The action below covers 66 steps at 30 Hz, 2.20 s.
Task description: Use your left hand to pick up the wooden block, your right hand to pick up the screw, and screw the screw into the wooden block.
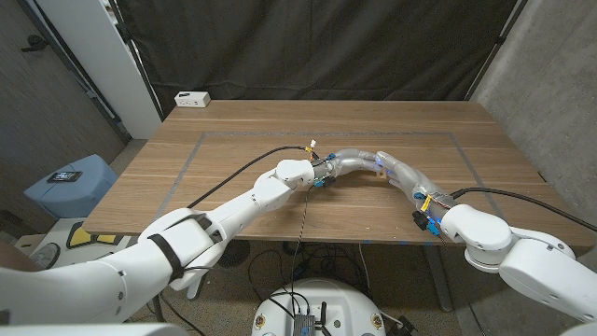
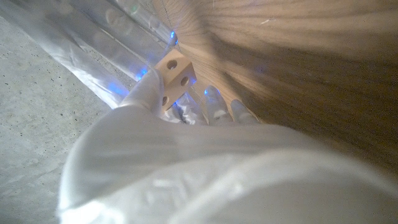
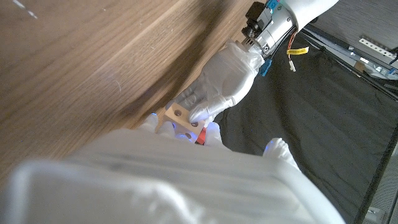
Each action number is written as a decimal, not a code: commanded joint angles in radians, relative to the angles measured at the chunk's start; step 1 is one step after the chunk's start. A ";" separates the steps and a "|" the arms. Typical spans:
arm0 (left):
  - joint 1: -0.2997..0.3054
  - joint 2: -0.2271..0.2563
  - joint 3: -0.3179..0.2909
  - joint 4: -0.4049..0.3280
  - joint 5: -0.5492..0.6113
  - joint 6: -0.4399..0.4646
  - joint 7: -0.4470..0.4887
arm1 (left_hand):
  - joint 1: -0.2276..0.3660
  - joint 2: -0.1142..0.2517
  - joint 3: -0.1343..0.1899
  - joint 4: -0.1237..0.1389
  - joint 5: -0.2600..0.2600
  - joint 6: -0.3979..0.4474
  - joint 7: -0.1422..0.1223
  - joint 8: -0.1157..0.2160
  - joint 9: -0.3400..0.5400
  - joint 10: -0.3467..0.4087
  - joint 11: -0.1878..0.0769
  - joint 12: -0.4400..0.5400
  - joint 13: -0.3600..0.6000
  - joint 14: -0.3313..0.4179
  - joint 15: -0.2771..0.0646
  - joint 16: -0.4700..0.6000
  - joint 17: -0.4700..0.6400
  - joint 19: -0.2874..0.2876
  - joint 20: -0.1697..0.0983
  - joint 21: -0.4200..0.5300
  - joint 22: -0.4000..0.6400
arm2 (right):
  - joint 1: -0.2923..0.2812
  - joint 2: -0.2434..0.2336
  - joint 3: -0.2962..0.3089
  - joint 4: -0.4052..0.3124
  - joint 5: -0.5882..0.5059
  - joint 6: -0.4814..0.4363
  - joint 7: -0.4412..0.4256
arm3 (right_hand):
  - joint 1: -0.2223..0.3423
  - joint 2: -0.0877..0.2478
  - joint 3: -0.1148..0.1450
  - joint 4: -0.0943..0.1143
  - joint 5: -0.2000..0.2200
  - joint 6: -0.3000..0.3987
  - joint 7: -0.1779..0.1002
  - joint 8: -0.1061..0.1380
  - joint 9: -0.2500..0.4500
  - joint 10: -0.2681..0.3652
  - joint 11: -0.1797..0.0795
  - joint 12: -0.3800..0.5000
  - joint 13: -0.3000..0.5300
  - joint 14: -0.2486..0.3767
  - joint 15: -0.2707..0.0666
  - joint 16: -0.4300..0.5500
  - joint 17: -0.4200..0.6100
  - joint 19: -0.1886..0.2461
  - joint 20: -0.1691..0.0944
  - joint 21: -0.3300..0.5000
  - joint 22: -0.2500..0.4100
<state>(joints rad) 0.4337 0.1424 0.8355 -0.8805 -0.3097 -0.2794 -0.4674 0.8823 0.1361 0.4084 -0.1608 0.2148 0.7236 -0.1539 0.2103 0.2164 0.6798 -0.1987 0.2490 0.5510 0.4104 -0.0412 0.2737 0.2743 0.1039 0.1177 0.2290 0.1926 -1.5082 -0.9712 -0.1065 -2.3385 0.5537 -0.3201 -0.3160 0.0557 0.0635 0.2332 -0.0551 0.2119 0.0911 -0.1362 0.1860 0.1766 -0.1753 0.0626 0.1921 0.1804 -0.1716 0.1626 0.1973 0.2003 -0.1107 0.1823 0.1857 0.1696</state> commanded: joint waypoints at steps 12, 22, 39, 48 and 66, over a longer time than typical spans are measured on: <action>0.004 0.013 -0.004 -0.014 -0.004 0.005 0.000 | 0.004 0.010 0.001 0.008 0.006 0.006 -0.003 0.007 0.003 0.009 0.003 0.006 0.002 0.007 -0.062 0.004 0.002 0.007 0.005 0.006 0.004 | -0.023 0.005 0.025 -0.033 -0.009 -0.001 -0.013 | 0.000 0.005 0.005 0.003 0.006 0.008 0.000 0.001 0.002 -0.176 -0.004 0.002 0.002 -0.197 0.005 0.007 0.002 0.001 0.007 0.007 0.003; 0.003 0.019 -0.003 -0.026 0.000 0.007 -0.001 | 0.005 0.011 0.001 0.007 0.007 0.009 -0.005 0.008 0.003 0.006 0.003 0.006 0.002 0.008 -0.062 0.004 0.002 0.007 0.004 0.006 0.004 | -0.044 0.006 0.066 -0.026 -0.019 0.006 0.001 | 0.000 0.006 0.005 0.003 0.006 0.008 0.002 0.000 0.002 -0.174 -0.003 0.002 0.002 -0.195 0.006 0.007 0.002 0.004 0.006 0.008 0.003; 0.025 0.051 -0.003 -0.091 0.000 0.035 0.013 | 0.007 0.010 0.001 0.006 0.006 0.008 -0.003 0.007 0.003 0.008 0.003 0.006 0.002 0.007 -0.061 0.005 0.002 0.006 0.005 0.006 0.004 | -0.020 0.019 0.073 0.011 -0.028 0.002 0.034 | 0.001 0.005 0.005 0.003 0.006 0.001 0.006 -0.003 0.002 -0.173 -0.004 0.002 0.002 -0.194 0.005 0.007 0.002 0.005 0.006 0.008 0.003; 0.032 0.060 -0.003 -0.108 -0.002 0.041 0.013 | 0.007 0.010 0.000 0.005 0.006 0.008 -0.003 0.007 0.004 0.008 0.002 0.006 0.002 0.007 -0.062 0.004 0.002 0.006 0.005 0.006 0.004 | 0.009 0.018 0.057 0.037 -0.030 0.006 0.052 | 0.001 0.004 0.005 0.002 0.006 -0.004 0.005 -0.004 0.002 -0.174 -0.004 0.002 0.003 -0.193 0.006 0.007 0.002 0.006 0.005 0.008 0.003; 0.045 0.078 -0.005 -0.141 -0.004 0.053 0.024 | 0.006 0.010 0.001 0.007 0.006 0.008 -0.003 0.007 0.004 0.007 0.002 0.006 0.002 0.008 -0.061 0.005 0.002 0.007 0.004 0.006 0.004 | 0.066 0.026 0.002 0.084 -0.012 0.024 0.069 | 0.000 0.002 0.004 0.003 0.006 -0.013 0.002 -0.006 0.002 -0.179 -0.005 0.000 0.003 -0.198 0.006 0.005 0.002 0.005 0.006 0.007 0.003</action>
<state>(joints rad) 0.4714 0.2108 0.8316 -1.0032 -0.3119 -0.2327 -0.4490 0.8865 0.1394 0.4085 -0.1609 0.2150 0.7215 -0.1565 0.2103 0.2160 0.6797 -0.1951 0.2545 0.5487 0.4104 -0.0412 0.2737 0.2743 0.1039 0.1177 0.2291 0.1927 -1.4720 -0.9469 -0.0764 -2.2782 0.5322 -0.3074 -0.2558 0.0557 0.0635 0.2332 -0.0551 0.2119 0.0888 -0.1306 0.1809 0.1770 -0.1752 0.0626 0.1923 0.1804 -0.1716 0.1626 0.1973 0.2004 -0.1107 0.1823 0.1857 0.1696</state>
